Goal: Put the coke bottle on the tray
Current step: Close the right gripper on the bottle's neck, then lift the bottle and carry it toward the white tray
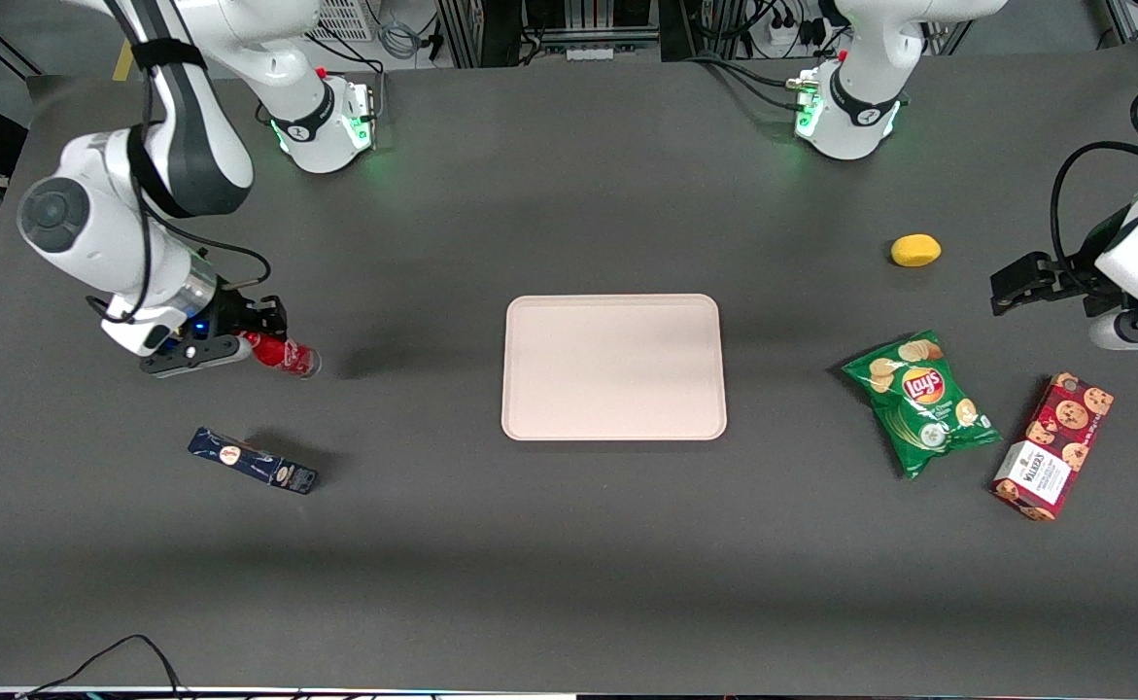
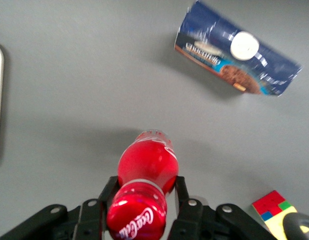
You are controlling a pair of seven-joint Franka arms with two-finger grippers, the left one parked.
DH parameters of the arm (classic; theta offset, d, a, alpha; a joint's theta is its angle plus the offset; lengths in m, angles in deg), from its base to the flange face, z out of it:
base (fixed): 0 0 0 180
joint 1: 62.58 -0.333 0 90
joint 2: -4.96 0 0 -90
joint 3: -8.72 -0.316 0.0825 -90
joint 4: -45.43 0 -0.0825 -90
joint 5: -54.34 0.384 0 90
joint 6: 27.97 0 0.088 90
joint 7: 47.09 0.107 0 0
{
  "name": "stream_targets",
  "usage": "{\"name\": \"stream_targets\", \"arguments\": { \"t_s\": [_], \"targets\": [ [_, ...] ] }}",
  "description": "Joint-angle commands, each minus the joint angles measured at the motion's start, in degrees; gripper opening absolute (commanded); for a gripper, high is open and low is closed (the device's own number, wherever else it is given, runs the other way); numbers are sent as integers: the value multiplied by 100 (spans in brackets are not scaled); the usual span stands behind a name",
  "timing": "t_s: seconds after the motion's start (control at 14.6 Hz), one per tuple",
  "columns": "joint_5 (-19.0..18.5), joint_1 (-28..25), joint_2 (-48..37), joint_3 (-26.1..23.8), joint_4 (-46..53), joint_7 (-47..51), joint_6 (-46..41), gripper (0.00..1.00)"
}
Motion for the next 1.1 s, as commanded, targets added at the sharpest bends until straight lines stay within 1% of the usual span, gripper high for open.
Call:
{"name": "stream_targets", "arguments": {
  "t_s": [0.0,0.14,0.34,0.41,0.55,0.82,1.03],
  "targets": [
    [161,-27,-137,-7,1105,-152,-1100,0],
    [161,-45,-137,-8,1643,-151,-1620,0],
    [161,-62,-120,-60,1750,-73,-1657,0],
    [161,-88,-111,-139,1794,163,-1657,0],
    [153,-133,-102,-454,1882,629,-1657,0],
    [144,-194,108,-1341,2189,2147,-1613,0],
    [91,-247,450,-2018,2558,3378,-1587,0]
  ]
}}
